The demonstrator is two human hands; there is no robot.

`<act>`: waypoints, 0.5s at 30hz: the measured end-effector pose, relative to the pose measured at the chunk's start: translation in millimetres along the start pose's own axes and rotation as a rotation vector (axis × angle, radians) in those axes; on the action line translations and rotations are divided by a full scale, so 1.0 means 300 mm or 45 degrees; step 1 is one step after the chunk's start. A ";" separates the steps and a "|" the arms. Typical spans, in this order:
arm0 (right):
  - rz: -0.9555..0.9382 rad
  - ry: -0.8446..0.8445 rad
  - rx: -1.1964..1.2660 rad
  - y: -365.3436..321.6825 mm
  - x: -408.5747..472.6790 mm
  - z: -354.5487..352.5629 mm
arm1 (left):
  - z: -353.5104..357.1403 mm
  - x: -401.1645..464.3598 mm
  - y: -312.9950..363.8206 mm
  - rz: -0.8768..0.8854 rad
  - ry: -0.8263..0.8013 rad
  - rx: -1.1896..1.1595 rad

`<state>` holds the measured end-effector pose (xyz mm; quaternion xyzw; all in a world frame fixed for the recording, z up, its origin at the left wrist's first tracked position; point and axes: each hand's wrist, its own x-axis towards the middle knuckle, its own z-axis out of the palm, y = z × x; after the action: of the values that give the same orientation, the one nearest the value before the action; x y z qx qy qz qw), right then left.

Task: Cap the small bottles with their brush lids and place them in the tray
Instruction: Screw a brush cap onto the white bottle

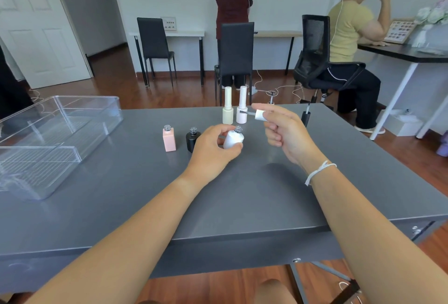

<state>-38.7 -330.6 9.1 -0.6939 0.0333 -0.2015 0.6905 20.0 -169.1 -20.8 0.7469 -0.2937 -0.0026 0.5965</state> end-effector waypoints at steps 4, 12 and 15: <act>-0.013 0.027 0.024 -0.006 -0.001 0.007 | 0.000 -0.003 0.000 -0.024 0.011 0.004; -0.090 0.148 -0.037 -0.010 -0.010 0.027 | -0.002 -0.009 0.004 -0.035 0.017 0.012; -0.095 0.143 -0.071 -0.012 -0.014 0.033 | -0.003 -0.009 0.004 -0.030 0.012 0.027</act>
<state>-40.2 -319.7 11.8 -0.7012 0.0516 -0.2649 0.6599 17.5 -167.3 -20.4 0.7565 -0.2819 -0.0030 0.5901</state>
